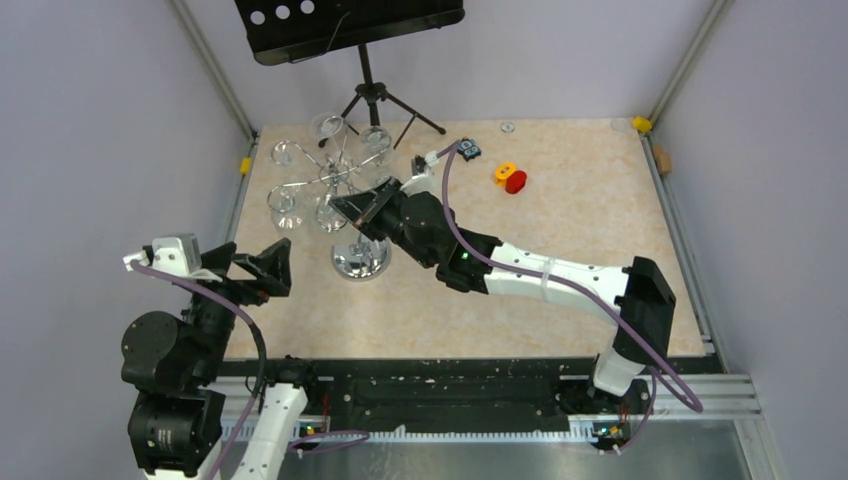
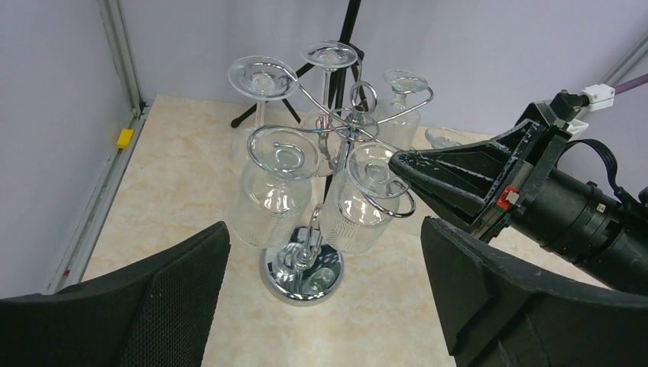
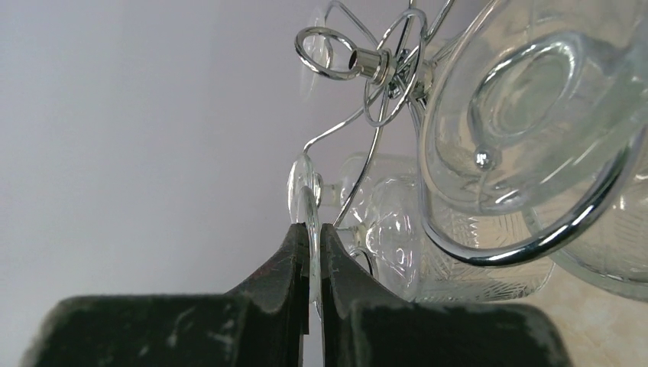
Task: Take the wine glass off the wine glass rack
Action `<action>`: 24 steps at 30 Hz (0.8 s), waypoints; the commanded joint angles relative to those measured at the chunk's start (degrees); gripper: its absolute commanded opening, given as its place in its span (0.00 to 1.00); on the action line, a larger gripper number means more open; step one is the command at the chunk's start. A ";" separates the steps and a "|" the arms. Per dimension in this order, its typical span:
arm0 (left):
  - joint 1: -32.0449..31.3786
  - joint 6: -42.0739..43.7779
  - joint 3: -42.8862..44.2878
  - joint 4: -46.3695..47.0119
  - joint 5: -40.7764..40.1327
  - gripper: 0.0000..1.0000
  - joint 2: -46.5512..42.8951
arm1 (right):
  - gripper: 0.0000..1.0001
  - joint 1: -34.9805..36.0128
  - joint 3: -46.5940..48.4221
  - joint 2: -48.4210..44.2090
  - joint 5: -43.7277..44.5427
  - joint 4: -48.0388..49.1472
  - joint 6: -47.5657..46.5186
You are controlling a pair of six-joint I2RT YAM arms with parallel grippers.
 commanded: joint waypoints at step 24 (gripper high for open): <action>-0.14 -4.62 3.48 -0.81 15.04 0.98 7.79 | 0.00 -0.01 -7.25 -8.51 11.56 10.99 6.30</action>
